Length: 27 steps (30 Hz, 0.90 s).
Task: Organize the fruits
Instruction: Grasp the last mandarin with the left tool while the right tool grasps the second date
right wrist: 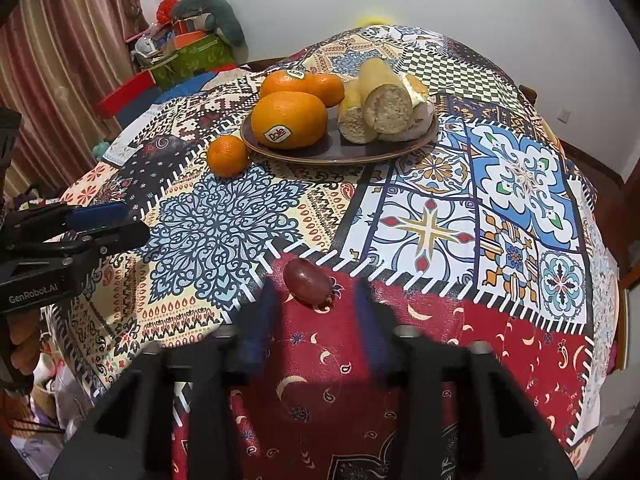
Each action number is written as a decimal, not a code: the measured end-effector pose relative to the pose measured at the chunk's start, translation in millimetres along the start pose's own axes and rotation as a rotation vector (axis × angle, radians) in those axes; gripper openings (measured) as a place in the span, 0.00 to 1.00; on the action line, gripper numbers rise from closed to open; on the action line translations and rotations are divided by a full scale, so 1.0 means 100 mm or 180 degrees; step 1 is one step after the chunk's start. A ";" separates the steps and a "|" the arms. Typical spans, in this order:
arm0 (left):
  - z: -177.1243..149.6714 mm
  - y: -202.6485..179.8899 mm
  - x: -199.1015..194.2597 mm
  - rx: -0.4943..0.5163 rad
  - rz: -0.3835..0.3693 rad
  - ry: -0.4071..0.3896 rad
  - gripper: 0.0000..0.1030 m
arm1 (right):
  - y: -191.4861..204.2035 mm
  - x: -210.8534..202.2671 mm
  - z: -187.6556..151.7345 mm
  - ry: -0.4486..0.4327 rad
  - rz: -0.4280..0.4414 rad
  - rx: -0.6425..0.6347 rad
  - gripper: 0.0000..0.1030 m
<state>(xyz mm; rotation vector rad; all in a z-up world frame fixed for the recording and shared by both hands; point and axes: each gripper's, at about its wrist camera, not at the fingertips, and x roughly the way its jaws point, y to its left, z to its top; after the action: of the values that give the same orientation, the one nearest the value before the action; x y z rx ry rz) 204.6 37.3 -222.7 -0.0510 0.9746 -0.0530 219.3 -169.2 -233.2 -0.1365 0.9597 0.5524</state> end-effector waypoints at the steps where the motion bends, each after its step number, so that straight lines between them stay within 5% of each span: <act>1: 0.00 0.00 0.00 -0.0007 -0.0001 -0.0002 0.46 | 0.00 0.00 0.00 -0.0004 0.0010 0.0003 0.21; 27: 0.67 -0.14 0.58 0.0212 -0.0006 0.0079 0.45 | -0.21 -0.10 0.29 -0.0279 0.0054 0.0102 0.21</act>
<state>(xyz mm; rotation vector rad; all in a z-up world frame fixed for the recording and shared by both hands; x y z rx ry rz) 291.8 20.9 -231.8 0.0099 0.9970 -0.0880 246.5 -180.5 -211.3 -0.0748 0.8847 0.5541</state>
